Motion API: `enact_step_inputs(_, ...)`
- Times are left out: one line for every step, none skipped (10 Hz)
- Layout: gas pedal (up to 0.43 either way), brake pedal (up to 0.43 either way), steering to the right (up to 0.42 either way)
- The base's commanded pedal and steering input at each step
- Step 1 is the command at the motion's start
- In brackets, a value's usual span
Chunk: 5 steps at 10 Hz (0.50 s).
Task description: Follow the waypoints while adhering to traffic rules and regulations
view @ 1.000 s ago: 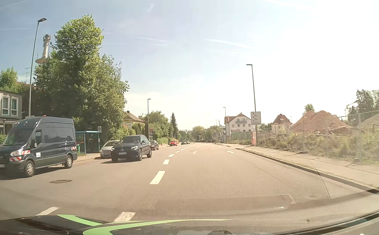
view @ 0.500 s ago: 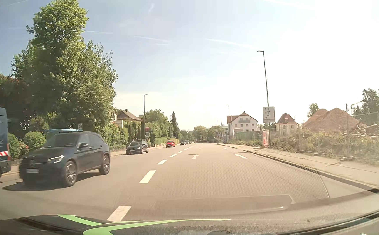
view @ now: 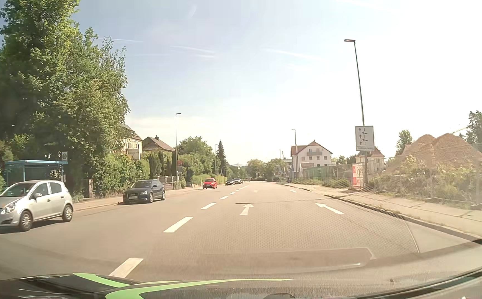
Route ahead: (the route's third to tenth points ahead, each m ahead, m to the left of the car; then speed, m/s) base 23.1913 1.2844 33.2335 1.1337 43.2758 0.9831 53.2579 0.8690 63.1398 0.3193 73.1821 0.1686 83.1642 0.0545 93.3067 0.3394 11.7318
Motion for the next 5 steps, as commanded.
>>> enact_step_inputs(0.138,0.0,-0.005)
enact_step_inputs(0.138,0.0,-0.005)
enact_step_inputs(0.13,0.0,-0.005)
enact_step_inputs(0.118,0.0,-0.002)
enact_step_inputs(0.098,0.0,0.003)
